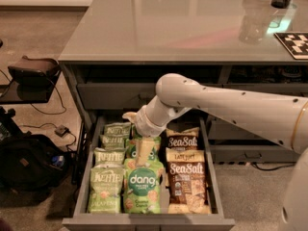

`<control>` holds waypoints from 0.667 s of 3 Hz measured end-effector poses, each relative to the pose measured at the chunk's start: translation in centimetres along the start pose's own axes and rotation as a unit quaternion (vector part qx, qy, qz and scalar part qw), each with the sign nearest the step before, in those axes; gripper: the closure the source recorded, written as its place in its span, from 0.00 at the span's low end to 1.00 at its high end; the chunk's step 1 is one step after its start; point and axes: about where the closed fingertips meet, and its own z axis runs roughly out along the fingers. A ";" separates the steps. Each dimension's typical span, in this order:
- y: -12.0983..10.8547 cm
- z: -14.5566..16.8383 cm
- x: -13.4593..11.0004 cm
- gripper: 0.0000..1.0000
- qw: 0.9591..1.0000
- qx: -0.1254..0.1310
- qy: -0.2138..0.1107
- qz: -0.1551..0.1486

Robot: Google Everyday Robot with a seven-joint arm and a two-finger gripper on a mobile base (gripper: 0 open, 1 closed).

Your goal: Pick green jalapeno chip bag from middle drawer and place on counter

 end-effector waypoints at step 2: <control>0.2 4.5 -0.9 0.00 0.998 -0.044 -0.033 -0.007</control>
Offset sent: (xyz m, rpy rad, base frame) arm -0.0136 0.0727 -0.0710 0.0811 0.1757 0.1608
